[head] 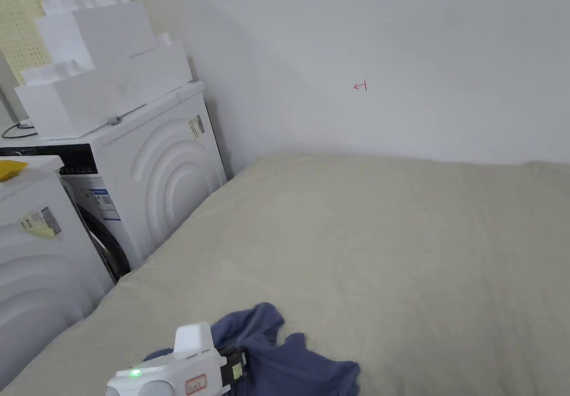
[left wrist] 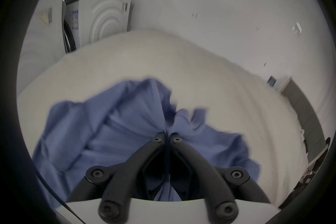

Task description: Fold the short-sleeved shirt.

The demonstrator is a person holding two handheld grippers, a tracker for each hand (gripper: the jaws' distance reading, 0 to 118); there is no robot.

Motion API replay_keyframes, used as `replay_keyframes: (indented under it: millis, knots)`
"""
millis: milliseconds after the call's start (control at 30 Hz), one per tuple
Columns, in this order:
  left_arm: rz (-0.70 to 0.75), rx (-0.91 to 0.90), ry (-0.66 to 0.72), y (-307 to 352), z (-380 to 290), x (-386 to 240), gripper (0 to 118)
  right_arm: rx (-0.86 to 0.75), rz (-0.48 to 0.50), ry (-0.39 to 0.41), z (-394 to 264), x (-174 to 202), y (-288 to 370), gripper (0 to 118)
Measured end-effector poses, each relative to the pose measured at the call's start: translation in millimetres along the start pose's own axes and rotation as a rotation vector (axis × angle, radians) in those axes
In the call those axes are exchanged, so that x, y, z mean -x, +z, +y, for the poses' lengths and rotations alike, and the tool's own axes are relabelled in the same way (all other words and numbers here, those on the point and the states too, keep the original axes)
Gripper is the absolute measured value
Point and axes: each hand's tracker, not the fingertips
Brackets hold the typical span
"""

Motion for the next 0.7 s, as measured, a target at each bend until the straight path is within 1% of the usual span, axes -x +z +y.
replay_keyframes:
  millis: [33, 100, 167, 200, 233, 267, 300, 333, 367, 400, 467, 533, 567, 633, 700]
  knots:
    - [-0.02, -0.03, -0.016, 16.7, 9.4, -3.4, 0, -0.013, 0.01, -0.012, -0.6, -1.2, 2.8, 7]
    - [0.003, -0.088, -0.074, 54.8, 35.0, -11.4, 0, -0.029, 0.028, -0.035, -3.4, -3.9, 8.7, 7]
    - [-0.03, -0.169, -0.06, 95.2, 60.7, -18.6, 0, -0.056, 0.044, -0.042, -6.2, -3.4, 16.9, 7]
    - [-0.023, -0.226, -0.071, 117.4, 74.5, -25.4, 0, -0.066, 0.061, -0.042, -7.2, -2.9, 22.0, 7]
    - [-0.009, -0.237, -0.091, 133.6, 88.5, -30.6, 0, -0.077, 0.074, -0.041, -8.1, -2.6, 26.4, 7]
    - [0.005, -0.289, -0.15, 153.2, 102.1, -39.2, 0, -0.093, 0.086, -0.043, -9.1, -2.4, 31.6, 7]
    - [-0.016, -0.319, -0.187, 172.8, 118.0, -49.1, 0, -0.106, 0.098, -0.045, -9.8, -2.8, 37.1, 7]
    - [-0.023, -0.341, -0.188, 187.8, 131.9, -57.3, 0, -0.117, 0.107, -0.047, -10.5, -3.7, 41.1, 7]
    - [-0.031, -0.402, -0.154, 205.7, 146.3, -65.7, 0, -0.132, 0.112, -0.055, -11.3, -5.5, 45.5, 7]
    - [-0.063, -0.427, -0.195, 217.5, 159.3, -75.4, 0, -0.144, 0.117, -0.064, -11.7, -7.8, 49.5, 7]
    - [-0.006, -0.446, -0.29, 227.4, 178.6, -97.8, 0, -0.17, 0.115, -0.088, -10.8, -11.8, 56.4, 7]
    - [-0.048, -0.438, -0.314, 225.3, 188.1, -117.5, 0, -0.184, 0.111, -0.111, -11.1, -18.2, 62.4, 7]
    - [-0.076, -0.426, -0.347, 219.8, 190.3, -132.5, 0, -0.197, 0.104, -0.125, -12.2, -22.1, 65.2, 7]
    - [-0.098, -0.429, -0.386, 201.6, 183.5, -164.0, 0, -0.21, 0.089, -0.146, -13.7, -28.6, 70.2, 7]
    - [-0.205, -0.388, -0.397, 167.1, 167.3, -201.6, 0, -0.22, 0.071, -0.169, -17.2, -37.4, 75.7, 7]
